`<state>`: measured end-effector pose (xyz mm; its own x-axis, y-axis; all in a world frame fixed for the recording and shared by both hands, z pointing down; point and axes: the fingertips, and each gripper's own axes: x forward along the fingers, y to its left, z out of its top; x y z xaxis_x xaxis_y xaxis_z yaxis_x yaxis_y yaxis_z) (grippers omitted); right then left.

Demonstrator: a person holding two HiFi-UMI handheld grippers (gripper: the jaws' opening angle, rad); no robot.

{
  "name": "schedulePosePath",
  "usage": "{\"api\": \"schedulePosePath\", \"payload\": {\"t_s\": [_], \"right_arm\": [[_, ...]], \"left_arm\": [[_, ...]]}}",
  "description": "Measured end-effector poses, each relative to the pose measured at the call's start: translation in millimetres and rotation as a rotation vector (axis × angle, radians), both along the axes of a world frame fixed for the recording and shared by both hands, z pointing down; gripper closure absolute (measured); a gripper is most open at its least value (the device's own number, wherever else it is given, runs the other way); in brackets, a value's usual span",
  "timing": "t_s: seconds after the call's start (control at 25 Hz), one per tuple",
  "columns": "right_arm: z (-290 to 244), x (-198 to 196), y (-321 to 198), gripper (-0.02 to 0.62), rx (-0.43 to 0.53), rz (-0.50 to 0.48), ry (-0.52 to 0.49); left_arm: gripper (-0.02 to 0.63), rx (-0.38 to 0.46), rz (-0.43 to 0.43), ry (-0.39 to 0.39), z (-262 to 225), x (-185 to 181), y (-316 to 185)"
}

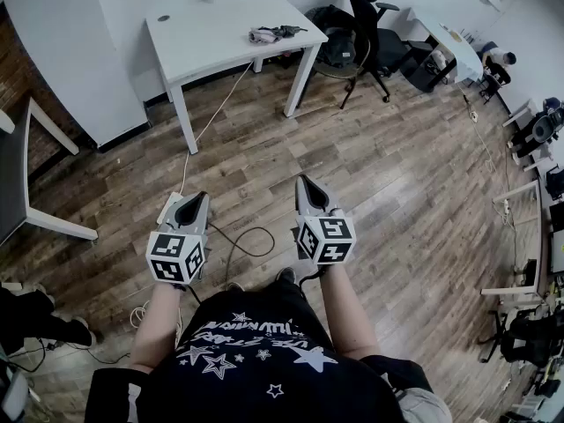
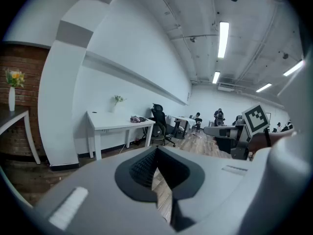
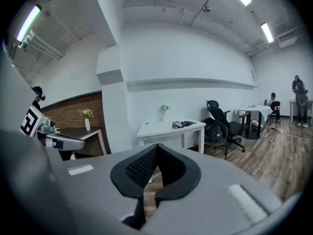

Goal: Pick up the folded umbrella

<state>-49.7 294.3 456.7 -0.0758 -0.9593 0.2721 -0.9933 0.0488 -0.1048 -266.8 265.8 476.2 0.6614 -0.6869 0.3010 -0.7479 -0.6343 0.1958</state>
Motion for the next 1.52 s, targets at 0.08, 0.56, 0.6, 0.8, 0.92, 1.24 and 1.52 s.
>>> {"api": "schedulePosePath", "payload": {"t_s": [0.08, 0.56, 0.6, 0.8, 0.92, 1.24, 1.52], "right_arm": [[0, -2, -1, 0.583, 0.004, 0.001, 0.003], [8, -11, 1, 0.583, -0.021, -0.008, 0.018], [8, -9, 2, 0.583, -0.02, 0.001, 0.011], [10, 6, 2, 0.583, -0.014, 0.068, -0.02], [13, 13, 1, 0.582, -0.022, 0.071, -0.012], [16, 42, -37, 0.581, 0.001, 0.048, -0.046], [13, 62, -122, 0.581, 0.022, -0.039, -0.055]], "left_arm": [[0.606, 0.003, 0.006, 0.0, 1, 0, 0], [0.606, -0.029, 0.02, -0.006, 14, -5, 7], [0.606, -0.034, 0.017, -0.005, 16, -7, 8], [0.606, -0.041, 0.004, 0.002, 22, -14, -1], [0.606, -0.037, 0.004, 0.007, 20, -9, -8], [0.606, -0.015, -0.029, -0.008, 13, 12, -26], [0.606, 0.005, -0.056, -0.026, 7, 52, -90]]}}
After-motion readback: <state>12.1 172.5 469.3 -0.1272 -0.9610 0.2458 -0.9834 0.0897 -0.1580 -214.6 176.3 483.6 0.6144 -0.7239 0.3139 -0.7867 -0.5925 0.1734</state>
